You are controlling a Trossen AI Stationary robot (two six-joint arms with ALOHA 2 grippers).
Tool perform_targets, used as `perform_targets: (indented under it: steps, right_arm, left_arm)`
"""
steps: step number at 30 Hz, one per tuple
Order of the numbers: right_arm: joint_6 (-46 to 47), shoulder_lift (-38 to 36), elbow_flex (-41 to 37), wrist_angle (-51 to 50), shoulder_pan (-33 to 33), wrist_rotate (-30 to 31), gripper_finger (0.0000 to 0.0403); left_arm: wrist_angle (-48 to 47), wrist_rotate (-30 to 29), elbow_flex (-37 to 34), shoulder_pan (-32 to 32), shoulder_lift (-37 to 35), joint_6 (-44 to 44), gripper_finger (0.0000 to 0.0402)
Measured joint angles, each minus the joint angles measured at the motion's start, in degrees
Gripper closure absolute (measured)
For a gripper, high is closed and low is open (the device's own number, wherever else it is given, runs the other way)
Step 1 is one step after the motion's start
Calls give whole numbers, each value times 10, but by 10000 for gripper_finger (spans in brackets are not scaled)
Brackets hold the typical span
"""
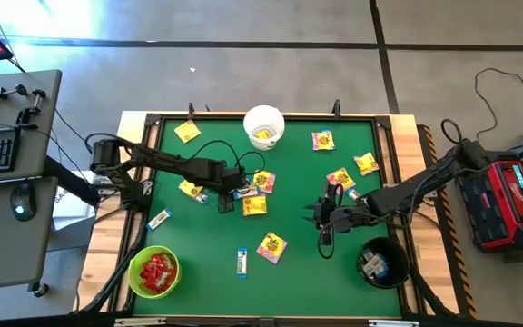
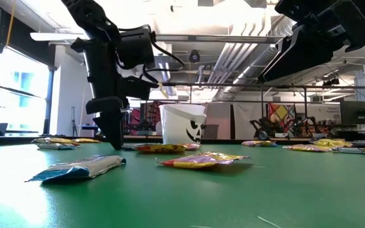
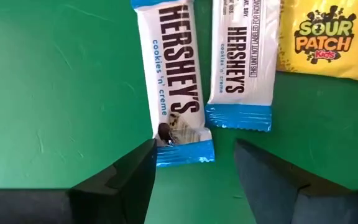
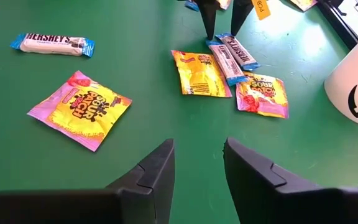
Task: Sort candy by brand, put in halloween buckets
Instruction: Put the white candy into the black bucket
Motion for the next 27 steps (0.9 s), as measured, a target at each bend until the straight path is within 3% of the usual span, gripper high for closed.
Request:
perform_targets:
  steps: [5,16,27]
  right_arm:
    - [0,0,0,0,0,0,277]
    - [0,0,0,0,0,0,277]
    - [0,0,0,-3,0,0,277]
  left_arm:
    - [0,11,0,7,1,1,234]
    - [6,-3,-2,15,2,-3,393]
    - [-8,-70,-4,-11,-21,22,401]
